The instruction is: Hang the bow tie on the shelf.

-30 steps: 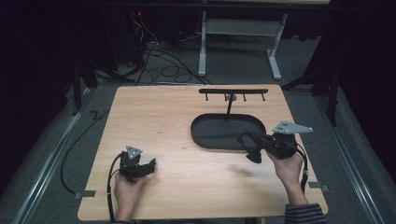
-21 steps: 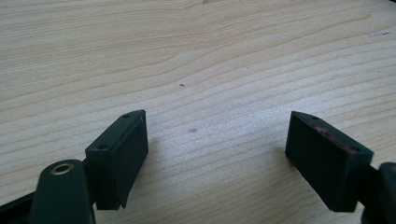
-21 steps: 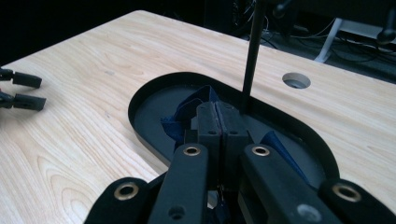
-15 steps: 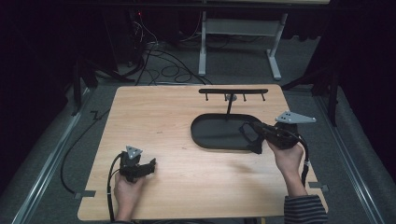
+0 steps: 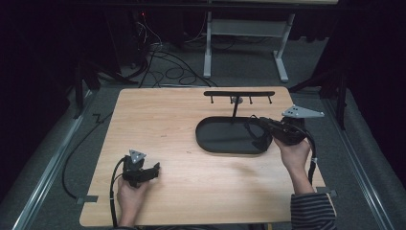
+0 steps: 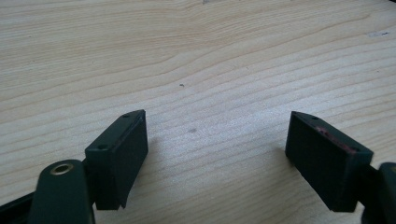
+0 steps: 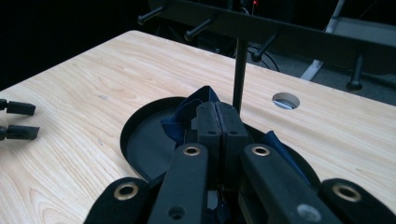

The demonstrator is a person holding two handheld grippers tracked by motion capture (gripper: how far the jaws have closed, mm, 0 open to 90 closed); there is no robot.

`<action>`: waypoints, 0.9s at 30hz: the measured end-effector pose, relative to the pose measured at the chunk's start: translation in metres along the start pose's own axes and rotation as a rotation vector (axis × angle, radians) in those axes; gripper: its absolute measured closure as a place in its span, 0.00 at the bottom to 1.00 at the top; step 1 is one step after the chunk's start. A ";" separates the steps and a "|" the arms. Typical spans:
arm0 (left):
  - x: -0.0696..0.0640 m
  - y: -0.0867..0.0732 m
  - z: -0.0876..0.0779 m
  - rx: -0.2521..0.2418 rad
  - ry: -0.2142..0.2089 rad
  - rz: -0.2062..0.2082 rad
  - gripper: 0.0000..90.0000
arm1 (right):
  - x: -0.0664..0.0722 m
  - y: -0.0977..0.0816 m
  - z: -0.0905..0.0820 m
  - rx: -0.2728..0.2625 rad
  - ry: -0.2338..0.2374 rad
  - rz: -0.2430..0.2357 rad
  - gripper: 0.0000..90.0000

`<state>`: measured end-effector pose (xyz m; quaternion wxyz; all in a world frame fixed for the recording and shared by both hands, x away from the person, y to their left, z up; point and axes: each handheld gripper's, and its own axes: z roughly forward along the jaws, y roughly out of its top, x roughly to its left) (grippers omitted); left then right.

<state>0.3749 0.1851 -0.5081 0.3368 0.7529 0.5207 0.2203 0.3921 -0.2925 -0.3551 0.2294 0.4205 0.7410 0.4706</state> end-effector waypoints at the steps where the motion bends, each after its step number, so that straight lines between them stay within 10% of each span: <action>1: 0.000 0.000 0.000 0.000 0.000 0.000 0.24 | 0.000 0.000 0.000 0.000 0.000 0.000 1.00; 27: 0.000 0.000 0.000 0.002 -0.002 0.002 0.24 | -0.019 0.037 0.020 -0.066 -0.051 0.056 1.00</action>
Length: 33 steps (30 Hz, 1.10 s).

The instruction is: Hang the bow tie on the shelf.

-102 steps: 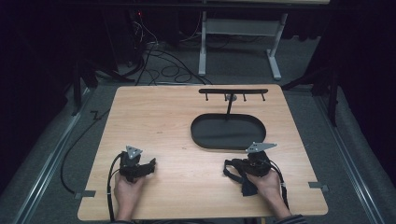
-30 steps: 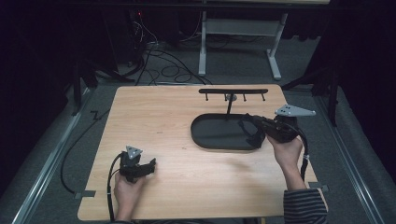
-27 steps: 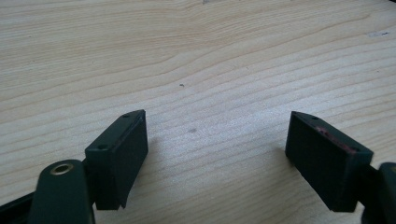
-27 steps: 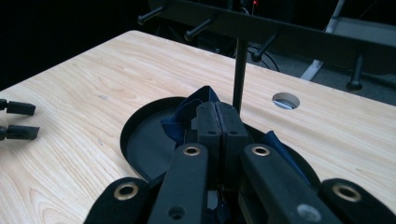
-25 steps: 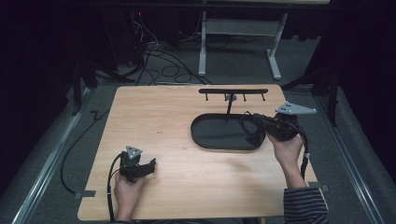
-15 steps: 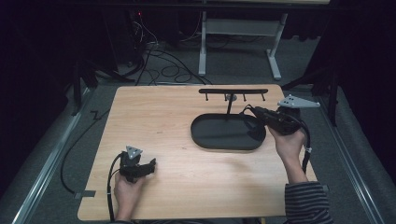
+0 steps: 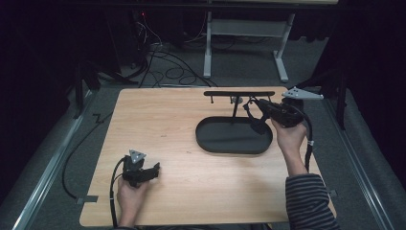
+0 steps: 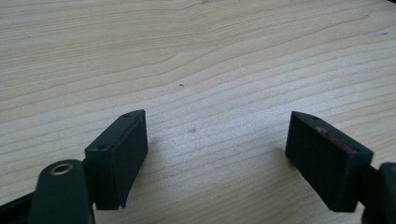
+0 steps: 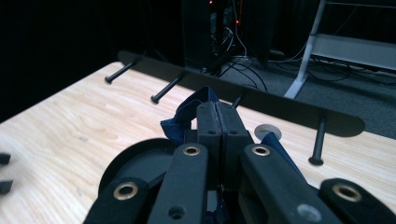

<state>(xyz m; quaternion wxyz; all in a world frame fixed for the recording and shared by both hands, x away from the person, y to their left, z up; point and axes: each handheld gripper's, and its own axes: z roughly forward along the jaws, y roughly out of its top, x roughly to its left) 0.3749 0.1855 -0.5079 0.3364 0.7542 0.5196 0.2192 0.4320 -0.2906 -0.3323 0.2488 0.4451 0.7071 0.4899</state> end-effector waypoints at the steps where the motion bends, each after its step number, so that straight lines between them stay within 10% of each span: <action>1: 0.000 0.000 0.000 -0.001 0.000 -0.001 0.24 | 0.000 0.000 0.000 0.000 0.000 0.000 1.00; 33: 0.000 0.000 0.000 -0.001 0.000 0.000 0.24 | -0.011 -0.002 0.039 0.049 -0.115 -0.005 1.00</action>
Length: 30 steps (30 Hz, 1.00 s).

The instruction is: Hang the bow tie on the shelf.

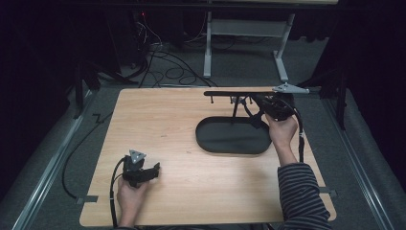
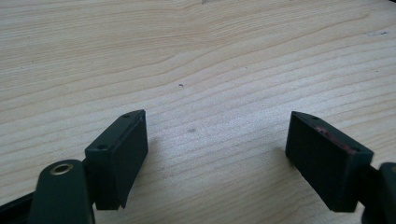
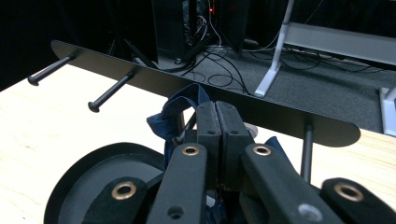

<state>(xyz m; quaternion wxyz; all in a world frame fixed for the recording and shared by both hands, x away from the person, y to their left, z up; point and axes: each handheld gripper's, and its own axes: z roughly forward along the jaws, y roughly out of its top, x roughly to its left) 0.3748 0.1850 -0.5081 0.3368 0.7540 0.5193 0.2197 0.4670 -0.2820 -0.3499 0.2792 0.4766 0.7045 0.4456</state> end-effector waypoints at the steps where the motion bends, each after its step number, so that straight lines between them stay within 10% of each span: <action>1: 0.000 0.000 0.000 0.000 0.000 0.000 0.24 | 0.000 0.000 0.000 0.000 0.000 0.000 1.00; 19: 0.000 0.000 0.000 -0.001 0.001 -0.001 0.24 | -0.001 -0.010 0.006 0.033 0.004 0.019 0.96; 30: 0.000 0.000 0.000 0.000 0.001 0.002 0.24 | -0.006 -0.008 -0.011 0.009 0.078 0.051 0.77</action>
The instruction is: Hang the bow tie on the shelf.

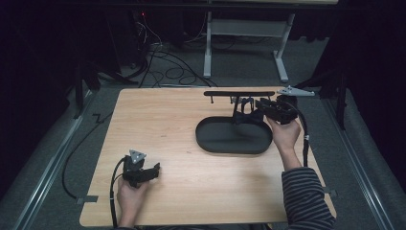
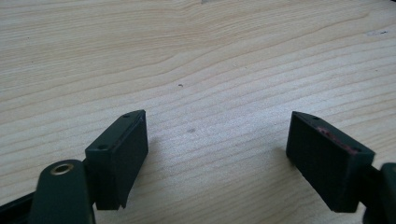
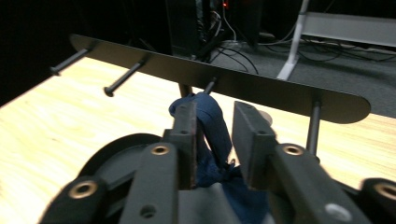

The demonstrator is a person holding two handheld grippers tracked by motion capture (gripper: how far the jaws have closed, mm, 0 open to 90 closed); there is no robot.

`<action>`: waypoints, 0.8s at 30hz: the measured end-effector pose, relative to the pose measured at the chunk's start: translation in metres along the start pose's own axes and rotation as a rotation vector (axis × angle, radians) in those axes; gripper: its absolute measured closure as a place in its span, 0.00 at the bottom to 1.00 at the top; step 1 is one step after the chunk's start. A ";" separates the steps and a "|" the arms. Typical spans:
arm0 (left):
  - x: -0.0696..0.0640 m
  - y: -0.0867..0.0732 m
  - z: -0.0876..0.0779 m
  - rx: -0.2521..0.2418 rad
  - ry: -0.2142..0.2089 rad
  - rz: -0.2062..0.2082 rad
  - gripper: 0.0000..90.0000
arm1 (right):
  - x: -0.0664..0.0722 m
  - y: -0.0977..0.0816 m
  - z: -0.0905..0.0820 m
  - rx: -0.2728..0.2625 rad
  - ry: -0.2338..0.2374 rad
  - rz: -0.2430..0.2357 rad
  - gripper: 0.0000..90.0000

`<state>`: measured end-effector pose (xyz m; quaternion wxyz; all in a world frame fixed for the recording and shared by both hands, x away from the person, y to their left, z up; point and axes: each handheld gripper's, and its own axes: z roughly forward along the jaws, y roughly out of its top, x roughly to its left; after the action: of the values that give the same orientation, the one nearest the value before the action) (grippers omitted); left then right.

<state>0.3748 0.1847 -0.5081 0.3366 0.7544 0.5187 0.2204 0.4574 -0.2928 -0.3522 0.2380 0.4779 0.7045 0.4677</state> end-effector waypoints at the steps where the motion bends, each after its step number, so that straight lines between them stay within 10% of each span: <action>1: 0.000 0.000 0.000 0.000 0.000 0.000 0.24 | 0.000 0.000 -0.002 -0.001 -0.003 0.001 0.75; 24: 0.000 0.000 0.000 0.000 -0.001 -0.001 0.24 | -0.016 -0.017 -0.038 -0.055 0.010 0.070 0.63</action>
<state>0.3748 0.1849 -0.5080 0.3368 0.7543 0.5188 0.2200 0.4263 -0.3252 -0.3516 0.2311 0.4931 0.6754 0.4973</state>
